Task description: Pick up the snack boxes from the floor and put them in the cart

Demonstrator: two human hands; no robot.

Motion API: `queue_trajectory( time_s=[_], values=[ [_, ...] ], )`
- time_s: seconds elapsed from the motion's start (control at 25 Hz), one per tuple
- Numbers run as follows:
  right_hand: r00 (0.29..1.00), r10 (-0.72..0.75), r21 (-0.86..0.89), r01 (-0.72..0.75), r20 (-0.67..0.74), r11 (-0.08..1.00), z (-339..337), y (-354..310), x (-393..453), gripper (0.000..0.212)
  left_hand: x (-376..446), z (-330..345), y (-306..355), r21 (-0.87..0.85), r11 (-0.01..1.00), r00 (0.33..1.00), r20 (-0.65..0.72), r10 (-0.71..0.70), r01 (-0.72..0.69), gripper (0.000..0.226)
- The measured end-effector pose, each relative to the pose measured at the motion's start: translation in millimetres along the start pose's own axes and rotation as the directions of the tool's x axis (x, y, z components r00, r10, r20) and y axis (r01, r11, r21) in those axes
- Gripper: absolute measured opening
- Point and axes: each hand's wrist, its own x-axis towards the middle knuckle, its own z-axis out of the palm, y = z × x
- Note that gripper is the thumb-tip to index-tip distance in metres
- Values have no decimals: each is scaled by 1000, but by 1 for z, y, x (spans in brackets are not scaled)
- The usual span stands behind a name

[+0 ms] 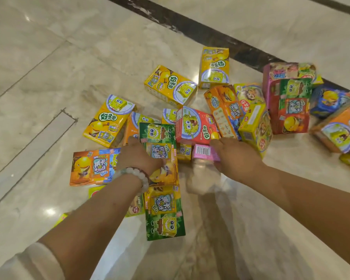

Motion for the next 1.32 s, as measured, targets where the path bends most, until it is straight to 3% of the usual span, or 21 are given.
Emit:
queue_trajectory(
  time_s=[0.2, 0.36, 0.48, 0.6, 0.72, 0.92, 1.04, 1.12, 1.2, 1.32],
  values=[
    [999, 47, 79, -45, -20, 996, 2, -3, -9, 49, -1, 6, 9, 32, 996, 997, -2, -79, 79, 86],
    [999, 47, 131, -46, -5, 990, 5, -1, -11, 47, -10, 8, 19, -205, 977, 998, -15, -65, 61, 85],
    [997, 38, 242, -53, 66, 969, 2, 3, -11, 44, -7, -1, 9, -452, 891, 999, 12, -45, 46, 83],
    [980, 8, 543, -118, 201, 831, -15, 15, -7, 25, -1, -28, 5, -698, 712, 990, 139, 30, 76, 67],
    [979, 62, 790, -192, 193, 582, -60, 26, -13, 21, -9, -83, 22, -801, 595, 979, 164, 124, 59, 55],
    [934, 342, 982, -149, 101, 119, -240, 19, -45, 10, -85, -246, 96, -854, 520, 956, 150, 251, -2, 52],
    [922, 377, 993, -56, 90, -99, -392, 17, -72, 6, -150, -375, 159, -868, 486, 927, 94, 363, -102, 64],
    [934, 356, 993, 26, 16, -112, -496, 22, -100, 29, -197, -461, 204, -868, 462, 906, 33, 423, -184, 74],
    [933, 356, 990, 97, -54, -105, -603, 31, -137, 51, -249, -546, 250, -871, 410, 875, -43, 482, -269, 68],
    [905, 386, 978, 207, -179, -33, -759, 44, -204, 37, -333, -661, 317, -842, 360, 809, -141, 571, -402, 70]
  ],
)
